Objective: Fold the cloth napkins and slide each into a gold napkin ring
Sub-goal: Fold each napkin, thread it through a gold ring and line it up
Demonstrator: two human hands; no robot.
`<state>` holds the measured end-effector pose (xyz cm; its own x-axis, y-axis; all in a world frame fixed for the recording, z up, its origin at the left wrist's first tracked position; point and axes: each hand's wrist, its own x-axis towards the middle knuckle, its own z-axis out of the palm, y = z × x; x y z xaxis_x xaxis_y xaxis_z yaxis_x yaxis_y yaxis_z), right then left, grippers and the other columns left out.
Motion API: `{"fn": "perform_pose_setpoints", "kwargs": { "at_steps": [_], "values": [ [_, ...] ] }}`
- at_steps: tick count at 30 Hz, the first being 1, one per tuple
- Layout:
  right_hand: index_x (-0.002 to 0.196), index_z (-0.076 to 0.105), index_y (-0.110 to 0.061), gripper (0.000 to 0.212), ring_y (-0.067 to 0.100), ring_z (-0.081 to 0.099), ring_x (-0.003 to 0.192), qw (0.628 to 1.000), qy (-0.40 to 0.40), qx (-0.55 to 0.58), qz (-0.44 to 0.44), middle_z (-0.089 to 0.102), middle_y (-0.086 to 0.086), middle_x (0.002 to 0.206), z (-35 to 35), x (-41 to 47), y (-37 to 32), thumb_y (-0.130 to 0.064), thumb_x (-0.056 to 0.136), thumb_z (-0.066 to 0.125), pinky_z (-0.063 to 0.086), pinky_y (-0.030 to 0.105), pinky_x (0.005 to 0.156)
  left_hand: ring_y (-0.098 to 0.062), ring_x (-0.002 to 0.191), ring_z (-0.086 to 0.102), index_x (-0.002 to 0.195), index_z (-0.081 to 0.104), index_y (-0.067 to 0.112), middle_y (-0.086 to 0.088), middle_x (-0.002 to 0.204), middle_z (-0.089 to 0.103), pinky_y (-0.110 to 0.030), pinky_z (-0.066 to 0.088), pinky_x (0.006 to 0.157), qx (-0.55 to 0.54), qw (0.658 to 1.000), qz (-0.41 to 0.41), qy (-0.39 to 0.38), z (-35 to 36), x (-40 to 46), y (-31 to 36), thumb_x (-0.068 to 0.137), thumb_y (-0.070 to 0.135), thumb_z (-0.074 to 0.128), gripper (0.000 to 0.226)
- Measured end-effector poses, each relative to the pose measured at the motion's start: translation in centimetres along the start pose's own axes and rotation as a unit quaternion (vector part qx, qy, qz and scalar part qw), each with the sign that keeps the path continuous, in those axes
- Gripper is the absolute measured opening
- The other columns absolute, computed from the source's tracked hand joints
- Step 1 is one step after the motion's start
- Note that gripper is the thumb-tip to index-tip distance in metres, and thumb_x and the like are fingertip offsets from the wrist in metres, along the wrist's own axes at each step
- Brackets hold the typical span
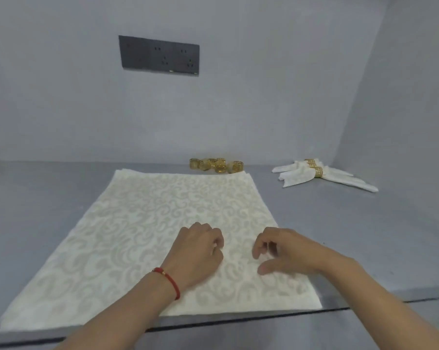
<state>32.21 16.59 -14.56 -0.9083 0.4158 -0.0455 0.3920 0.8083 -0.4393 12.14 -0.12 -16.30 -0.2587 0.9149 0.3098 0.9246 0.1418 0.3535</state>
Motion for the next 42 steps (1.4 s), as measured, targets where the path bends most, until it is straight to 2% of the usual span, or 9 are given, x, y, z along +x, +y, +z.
{"fn": "perform_pose_setpoints", "kwargs": {
  "at_steps": [7,12,15,18,22,26,30,37,42],
  "values": [
    [0.081,0.076,-0.021,0.018,0.004,0.060,0.067,0.995,0.078,0.061,0.020,0.071,-0.010,0.075,-1.0,1.8,-2.2,-0.034,0.093,0.075,0.052,0.033,0.074,-0.012,0.111,0.049,0.131,0.047,0.031,0.012,0.119,0.056,-0.029,0.039,0.085,0.030,0.993,-0.001,-0.118,-1.1,-4.0,0.6,0.084,0.078,0.038,0.067],
    [0.095,0.067,-0.025,0.018,0.001,0.058,0.081,0.991,0.134,0.001,-0.019,0.065,-0.015,0.093,-0.4,3.3,-2.6,-0.043,0.095,0.069,0.045,0.022,0.076,-0.021,0.084,0.056,0.126,0.047,0.030,-0.003,0.098,0.060,-0.035,0.050,0.072,0.001,0.993,-0.014,-0.115,-2.6,-2.2,-0.7,0.095,0.014,0.044,0.035],
    [0.124,0.064,-0.041,0.041,-0.011,0.050,0.117,0.998,0.049,-0.038,0.006,0.055,-0.029,0.128,-1.7,2.8,0.3,-0.042,0.086,0.081,0.038,0.010,0.092,-0.019,0.078,0.051,0.088,0.057,0.028,-0.003,0.088,0.061,-0.026,0.036,0.061,-0.089,0.991,-0.036,-0.088,-3.6,-1.4,-1.7,0.098,0.009,0.038,0.029],
    [0.116,0.072,-0.033,0.030,0.002,0.059,0.122,0.995,0.094,-0.014,0.033,0.064,-0.018,0.129,-1.4,3.0,3.0,-0.036,0.087,0.081,0.038,0.004,0.092,-0.015,0.072,0.048,0.089,0.058,0.017,-0.004,0.083,0.061,-0.027,0.033,0.061,-0.119,0.989,-0.039,-0.082,-4.0,-1.4,-1.6,0.101,0.014,0.038,0.024],
    [0.095,0.072,-0.030,0.011,0.006,0.068,0.088,0.985,0.167,0.015,0.028,0.072,-0.013,0.098,-0.2,2.8,1.9,-0.030,0.101,0.063,0.054,0.030,0.083,-0.013,0.065,0.045,0.092,0.058,0.013,-0.011,0.082,0.060,-0.028,0.031,0.058,-0.108,0.990,-0.028,-0.090,-4.2,-1.5,-1.0,0.102,0.018,0.039,0.021],
    [0.089,0.064,-0.028,0.017,-0.004,0.060,0.078,0.982,0.183,-0.049,-0.004,0.067,-0.015,0.081,-1.2,-1.2,1.0,-0.026,0.105,0.058,0.043,0.014,0.069,-0.007,0.067,0.048,0.103,0.062,0.016,0.008,0.073,0.055,-0.028,0.037,0.062,-0.062,0.992,0.003,-0.106,-4.9,-2.1,-0.5,0.104,0.017,0.041,0.020],
    [0.095,0.065,-0.029,0.015,0.010,0.063,0.078,0.990,0.100,-0.099,0.018,0.068,-0.007,0.082,-1.7,-6.4,0.6,-0.035,0.105,0.056,0.052,0.033,0.078,-0.011,0.080,0.060,0.089,0.065,0.027,0.010,0.083,0.067,-0.027,0.045,0.072,-0.085,0.986,0.034,-0.136,-5.8,-3.8,-0.9,0.097,0.007,0.041,0.032],
    [0.083,0.071,-0.024,0.017,0.001,0.048,0.061,0.990,0.050,0.128,-0.020,0.060,-0.016,0.067,-0.3,-9.4,-6.8,-0.030,0.100,0.067,0.037,0.018,0.060,-0.008,0.081,0.063,0.078,0.065,0.045,0.015,0.083,0.069,-0.035,0.055,0.077,0.012,0.991,-0.012,-0.129,-8.2,-7.4,-3.0,0.082,-0.001,0.043,0.051],
    [0.065,0.044,-0.021,0.044,0.006,0.031,0.058,0.981,0.093,0.166,-0.020,0.034,-0.013,0.061,2.3,-8.0,-10.6,-0.039,0.103,0.059,0.028,0.019,0.056,-0.011,0.088,0.064,0.082,0.068,0.041,0.015,0.089,0.069,-0.032,0.054,0.078,0.019,0.990,-0.060,-0.129,-11.9,-9.6,-4.9,0.080,-0.005,0.042,0.053]
  ]
}}
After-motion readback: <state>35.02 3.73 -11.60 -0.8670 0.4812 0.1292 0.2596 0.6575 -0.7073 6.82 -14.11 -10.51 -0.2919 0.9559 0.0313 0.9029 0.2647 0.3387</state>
